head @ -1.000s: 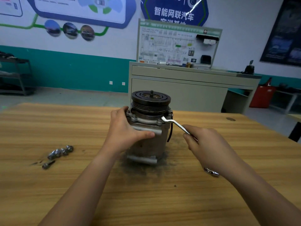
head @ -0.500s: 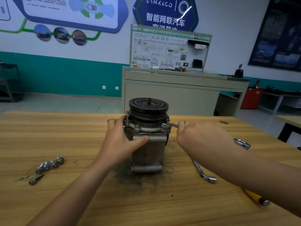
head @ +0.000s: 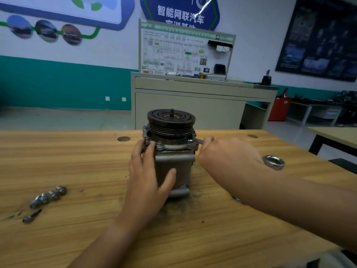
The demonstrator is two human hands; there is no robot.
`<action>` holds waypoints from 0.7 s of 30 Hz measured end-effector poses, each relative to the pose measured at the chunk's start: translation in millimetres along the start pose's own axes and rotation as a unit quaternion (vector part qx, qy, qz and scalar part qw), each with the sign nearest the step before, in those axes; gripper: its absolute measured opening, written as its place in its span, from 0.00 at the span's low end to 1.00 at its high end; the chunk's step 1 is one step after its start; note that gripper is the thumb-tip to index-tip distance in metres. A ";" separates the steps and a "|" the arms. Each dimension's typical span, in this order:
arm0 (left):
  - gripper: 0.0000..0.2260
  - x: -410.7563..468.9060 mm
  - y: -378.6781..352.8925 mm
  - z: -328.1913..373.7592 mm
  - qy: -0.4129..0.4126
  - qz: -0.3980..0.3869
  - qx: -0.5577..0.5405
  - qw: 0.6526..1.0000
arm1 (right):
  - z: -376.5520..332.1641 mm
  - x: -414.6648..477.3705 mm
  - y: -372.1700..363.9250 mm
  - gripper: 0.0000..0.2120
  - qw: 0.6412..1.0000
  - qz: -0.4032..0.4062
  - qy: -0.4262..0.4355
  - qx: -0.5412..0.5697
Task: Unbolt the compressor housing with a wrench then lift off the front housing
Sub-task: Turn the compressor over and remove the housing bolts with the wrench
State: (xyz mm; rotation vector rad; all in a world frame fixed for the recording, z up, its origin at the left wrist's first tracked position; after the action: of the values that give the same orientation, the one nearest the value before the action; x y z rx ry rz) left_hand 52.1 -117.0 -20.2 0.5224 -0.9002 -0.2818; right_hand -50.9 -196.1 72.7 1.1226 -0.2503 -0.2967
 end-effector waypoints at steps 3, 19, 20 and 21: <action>0.33 -1.2 -0.5 -0.5 -0.001 -0.001 -0.013 1.000 | -9.9 3.8 -3.6 0.16 1.000 -0.021 -0.008 -0.001; 0.28 13.1 7.2 -4.6 -0.039 -0.051 0.004 0.998 | 57.5 21.5 -26.1 0.18 0.989 0.134 0.062 0.008; 0.27 12.8 7.5 -4.9 -0.040 -0.049 -0.002 0.998 | 61.0 25.1 -26.8 0.19 0.988 0.134 0.083 -0.005; 0.27 12.6 7.8 -4.9 -0.042 -0.047 -0.010 0.998 | 63.4 30.2 -28.0 0.18 0.986 0.130 0.103 -0.015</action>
State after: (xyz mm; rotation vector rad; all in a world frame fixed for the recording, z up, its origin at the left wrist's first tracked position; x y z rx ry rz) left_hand 63.7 -114.5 -10.1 0.5378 -0.9544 -0.4000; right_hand -47.4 -271.6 74.8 1.0672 -0.2051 0.0478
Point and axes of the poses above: each hand's wrist, its own x-axis towards the middle knuckle, its own y-axis out of the back of the hand, z = x × y, the point moved 6 cm from there along x, towards the middle knuckle, and after that the axes turned 9 degrees about x, right-handed, at the moved point
